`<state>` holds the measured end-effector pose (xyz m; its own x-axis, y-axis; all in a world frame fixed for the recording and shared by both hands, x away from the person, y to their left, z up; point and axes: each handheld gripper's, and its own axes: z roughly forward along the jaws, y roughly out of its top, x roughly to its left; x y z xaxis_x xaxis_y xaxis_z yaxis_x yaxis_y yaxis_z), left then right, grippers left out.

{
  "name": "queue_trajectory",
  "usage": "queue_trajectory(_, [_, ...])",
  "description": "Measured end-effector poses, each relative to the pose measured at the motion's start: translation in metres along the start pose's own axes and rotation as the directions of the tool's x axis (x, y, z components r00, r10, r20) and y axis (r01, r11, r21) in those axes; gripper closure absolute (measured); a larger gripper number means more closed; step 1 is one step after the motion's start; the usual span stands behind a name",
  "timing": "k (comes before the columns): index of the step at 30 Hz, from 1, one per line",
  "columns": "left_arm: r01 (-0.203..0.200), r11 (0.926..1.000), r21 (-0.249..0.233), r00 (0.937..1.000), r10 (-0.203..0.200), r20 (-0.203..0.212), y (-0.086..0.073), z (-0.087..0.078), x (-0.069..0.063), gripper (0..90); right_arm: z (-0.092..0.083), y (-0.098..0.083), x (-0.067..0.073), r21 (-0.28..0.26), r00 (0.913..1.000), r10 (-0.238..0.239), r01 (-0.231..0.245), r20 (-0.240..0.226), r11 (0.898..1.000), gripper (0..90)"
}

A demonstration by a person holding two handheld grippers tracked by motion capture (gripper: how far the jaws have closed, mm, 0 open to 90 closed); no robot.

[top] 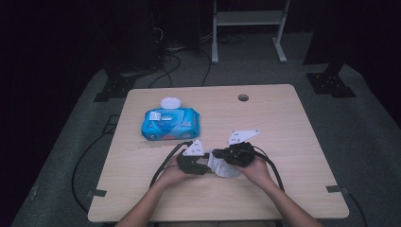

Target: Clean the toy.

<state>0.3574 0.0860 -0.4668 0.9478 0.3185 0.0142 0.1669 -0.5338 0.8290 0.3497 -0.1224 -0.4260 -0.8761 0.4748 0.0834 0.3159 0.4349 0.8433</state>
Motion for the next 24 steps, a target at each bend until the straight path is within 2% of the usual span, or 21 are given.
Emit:
queue_trajectory(2, [-0.001, 1.0000, 0.001, 1.0000, 0.001, -0.002, 0.000, 0.001, 0.000, 60.1, -0.002, 0.004, 0.004, -0.027, 0.9999, -0.015, 0.015, 0.004, 1.000, 88.0])
queue_trajectory(4, [0.002, 1.0000, -0.004, 1.0000, -0.002, -0.010, -0.001, 0.001, 0.001, 69.3, -0.010, 0.009, 0.005, -0.063, 0.9990, -0.028, 0.030, 0.033, 0.998, 88.1])
queue_trajectory(7, [0.002, 1.0000, -0.002, 1.0000, -0.002, -0.002, -0.001, -0.001, 0.002, 70.6, -0.029, 0.013, 0.001, -0.110, 0.9971, -0.019, 0.028, 0.074, 0.994, 88.1])
queue_trajectory(10, [-0.002, 1.0000, -0.002, 1.0000, 0.002, -0.001, -0.001, -0.001, 0.001, 70.9, -0.044, 0.010, -0.008, -0.099, 0.9922, -0.016, 0.028, 0.124, 0.995, 88.1])
queue_trajectory(15, [-0.002, 1.0000, -0.004, 1.0000, 0.002, 0.007, -0.001, -0.002, 0.001, 71.2, -0.048, -0.008, -0.021, -0.005, 0.9794, -0.027, 0.029, 0.200, 1.000, 88.0])
queue_trajectory(18, [-0.011, 0.9999, 0.002, 0.9999, 0.011, 0.008, -0.002, -0.004, 0.001, 71.1, -0.043, -0.018, -0.024, 0.026, 0.9793, -0.027, 0.022, 0.201, 0.999, 88.0])
queue_trajectory(22, [-0.015, 0.9999, -0.001, 0.9998, 0.015, 0.011, -0.001, -0.001, 0.000, 67.2, -0.031, -0.020, -0.018, 0.032, 0.9871, -0.024, 0.020, 0.158, 0.999, 88.1])
queue_trajectory(24, [-0.025, 0.9997, 0.008, 0.9996, 0.025, 0.010, 0.000, 0.001, -0.002, 63.4, -0.024, -0.016, -0.011, 0.037, 0.9904, -0.043, 0.038, 0.132, 0.999, 88.0])
